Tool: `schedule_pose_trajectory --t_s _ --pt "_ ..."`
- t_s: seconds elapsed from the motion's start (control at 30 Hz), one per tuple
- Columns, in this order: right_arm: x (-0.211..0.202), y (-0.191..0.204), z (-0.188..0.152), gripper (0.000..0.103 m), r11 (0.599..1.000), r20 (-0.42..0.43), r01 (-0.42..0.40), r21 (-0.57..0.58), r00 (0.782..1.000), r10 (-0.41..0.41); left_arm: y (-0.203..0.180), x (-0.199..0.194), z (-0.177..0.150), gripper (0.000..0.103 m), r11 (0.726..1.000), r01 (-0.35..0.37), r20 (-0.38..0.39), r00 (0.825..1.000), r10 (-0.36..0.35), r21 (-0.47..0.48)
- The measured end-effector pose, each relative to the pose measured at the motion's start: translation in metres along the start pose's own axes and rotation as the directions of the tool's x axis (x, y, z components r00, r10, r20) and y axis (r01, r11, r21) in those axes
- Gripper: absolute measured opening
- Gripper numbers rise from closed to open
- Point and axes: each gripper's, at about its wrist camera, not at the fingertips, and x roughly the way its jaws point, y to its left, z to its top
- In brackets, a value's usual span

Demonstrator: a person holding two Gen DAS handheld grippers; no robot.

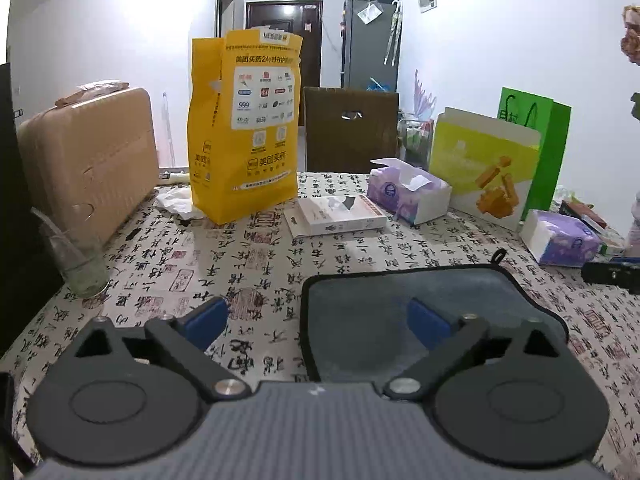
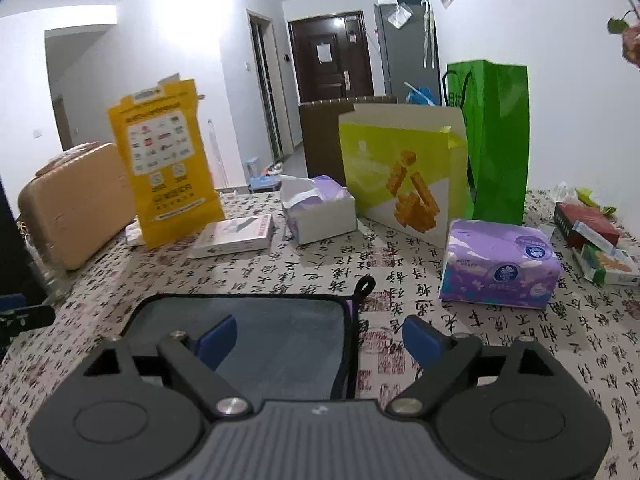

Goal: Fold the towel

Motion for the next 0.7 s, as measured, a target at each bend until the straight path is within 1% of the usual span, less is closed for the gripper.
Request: schedule_pose_trajectory --t_s 0.07,0.13,0.2,0.3,0.37,0.57,0.7 --pt "-0.009 0.005 -0.007 0.091 1.000 0.009 0.008 -0.015 1.000 -0.008 -0.001 -0.009 -0.006 0.100 1.000 -0.007 0.017 1.000 0.007 0.000" --pt "-0.019 0.010 -0.013 0.098 0.999 0.029 0.019 -0.031 0.999 -0.018 -0.003 -0.017 -0.010 0.101 0.999 -0.048 0.028 0.998 0.049 -0.011" --pt "-0.032 0.016 -0.020 0.102 0.999 0.068 0.027 -0.043 0.997 -0.024 -0.003 -0.025 -0.015 0.102 0.998 -0.057 0.038 0.998 0.058 -0.016" --pt "-0.051 0.026 -0.028 0.103 0.999 0.125 0.024 -0.048 0.992 -0.018 -0.005 -0.039 -0.022 0.103 0.998 -0.070 0.068 0.995 0.070 0.002" --pt "-0.063 0.033 -0.033 0.103 0.999 0.151 0.017 -0.051 0.989 -0.009 -0.005 -0.051 -0.028 0.103 0.998 -0.063 0.080 0.995 0.063 -0.001" --pt "-0.093 0.055 -0.050 0.103 0.996 0.198 -0.024 -0.087 0.979 0.040 -0.008 -0.075 -0.046 0.103 0.997 -0.078 0.123 0.989 0.078 -0.007" --pt "-0.109 0.065 -0.065 0.103 0.993 0.229 -0.019 -0.117 0.972 0.045 -0.010 -0.091 -0.059 0.103 0.997 -0.078 0.154 0.985 0.078 -0.002"
